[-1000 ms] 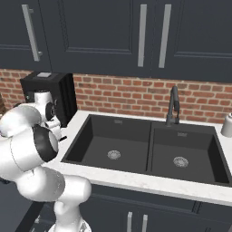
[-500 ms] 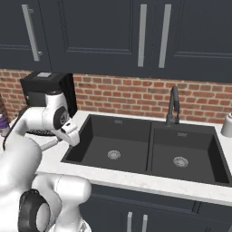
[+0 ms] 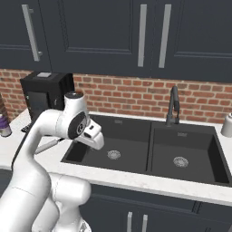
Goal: Pick the rolling pin from the drawer and place it on the counter.
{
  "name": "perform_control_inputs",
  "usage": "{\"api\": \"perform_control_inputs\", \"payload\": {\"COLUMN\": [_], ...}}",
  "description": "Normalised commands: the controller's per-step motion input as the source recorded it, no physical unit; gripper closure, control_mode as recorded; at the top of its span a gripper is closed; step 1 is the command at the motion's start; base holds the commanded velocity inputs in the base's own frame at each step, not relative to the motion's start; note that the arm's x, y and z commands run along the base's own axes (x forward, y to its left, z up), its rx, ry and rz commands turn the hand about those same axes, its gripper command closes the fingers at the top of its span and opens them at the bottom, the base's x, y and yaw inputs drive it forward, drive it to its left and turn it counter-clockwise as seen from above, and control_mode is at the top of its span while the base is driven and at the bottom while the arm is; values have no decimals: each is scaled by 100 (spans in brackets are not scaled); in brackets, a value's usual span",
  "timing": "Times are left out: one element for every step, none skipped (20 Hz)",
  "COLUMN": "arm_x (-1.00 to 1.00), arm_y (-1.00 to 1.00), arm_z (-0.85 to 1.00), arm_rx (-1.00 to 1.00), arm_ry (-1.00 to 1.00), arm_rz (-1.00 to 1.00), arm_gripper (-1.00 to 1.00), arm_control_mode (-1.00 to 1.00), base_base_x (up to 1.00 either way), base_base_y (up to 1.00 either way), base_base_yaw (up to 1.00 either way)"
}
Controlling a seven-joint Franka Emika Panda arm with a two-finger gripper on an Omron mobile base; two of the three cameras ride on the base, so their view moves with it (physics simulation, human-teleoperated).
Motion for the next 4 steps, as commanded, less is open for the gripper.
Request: {"api": "perform_control_inputs", "payload": {"arm_x": [0,0,0,0], "arm_y": [-67,-64,-64,-64], "arm_z": [58,57,66,70], "arm_rx": [2,1,3,5], "arm_ry": [0,0,0,2], "arm_rz": [1,0,0,0], "arm_gripper": [-100,-100,-100,-100], "arm_control_mode": [-100,-100,-100,-100], "base_base_x": [0,0,0,0], "base_base_y": [0,0,0,0], "base_base_yaw": [0,0,0,0]}}
